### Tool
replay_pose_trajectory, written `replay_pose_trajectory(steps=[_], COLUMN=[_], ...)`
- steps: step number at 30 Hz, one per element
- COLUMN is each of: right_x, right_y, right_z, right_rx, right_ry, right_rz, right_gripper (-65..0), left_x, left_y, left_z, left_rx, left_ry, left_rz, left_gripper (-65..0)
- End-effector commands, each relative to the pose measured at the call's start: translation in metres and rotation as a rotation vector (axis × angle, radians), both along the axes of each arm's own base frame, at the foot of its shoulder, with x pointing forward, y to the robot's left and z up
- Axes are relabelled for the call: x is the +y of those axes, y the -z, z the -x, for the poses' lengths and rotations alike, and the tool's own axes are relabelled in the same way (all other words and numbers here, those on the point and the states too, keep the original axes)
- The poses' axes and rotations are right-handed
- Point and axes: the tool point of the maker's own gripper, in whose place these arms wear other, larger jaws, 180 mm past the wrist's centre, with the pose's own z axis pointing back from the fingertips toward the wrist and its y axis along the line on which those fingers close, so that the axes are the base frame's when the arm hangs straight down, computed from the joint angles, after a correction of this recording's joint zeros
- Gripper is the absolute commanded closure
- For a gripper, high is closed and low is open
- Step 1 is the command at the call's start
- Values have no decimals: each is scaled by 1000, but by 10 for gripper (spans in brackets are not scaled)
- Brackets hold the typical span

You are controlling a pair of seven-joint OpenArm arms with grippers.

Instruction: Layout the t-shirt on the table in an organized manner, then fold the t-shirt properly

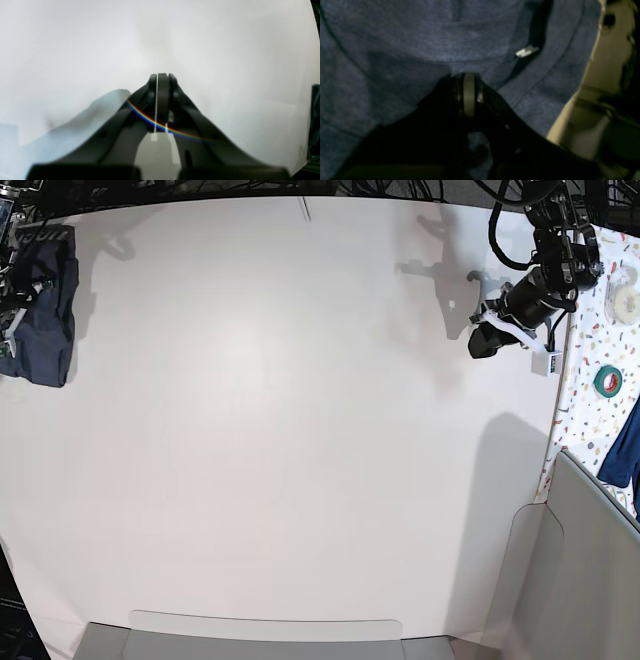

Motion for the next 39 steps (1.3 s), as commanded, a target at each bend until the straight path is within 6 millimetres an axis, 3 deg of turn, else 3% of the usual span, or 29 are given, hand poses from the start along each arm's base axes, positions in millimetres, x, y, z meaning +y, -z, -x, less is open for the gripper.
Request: replay_pose_trajectory(steps=[1, 6, 14, 18, 22, 27, 33, 39], right_x=[-9, -14, -14, -2, 0, -2, -13, -17], right_y=[-8, -14, -13, -10, -12, -28, -71, -100], right_z=[1, -1, -22, -38, -42, -56, -68, -76], right_rx=[17, 7, -34, -36, -45, -102, -261, -444], right_ry=[4, 6, 29, -12, -20, -17, 39, 149], right_rz=[30, 42, 10, -1, -4, 7, 35, 2], right_gripper=[0, 0, 0, 0, 0, 0, 0, 0], left_x=[2, 2, 2, 2, 2, -1, -10, -18], left_y=[-11, -11, -12, -12, -11, -18, -48, -69], left_z=[-6, -6, -7, -7, -6, -8, -15, -18], left_rx=[-43, -44, -46, -46, -44, -62, -149, -211], left_ry=[5, 6, 5, 5, 5, 14, 50, 76], left_rz=[-4, -5, -5, -5, -5, -9, -38, -59], left_gripper=[0, 0, 0, 0, 0, 0, 0, 0])
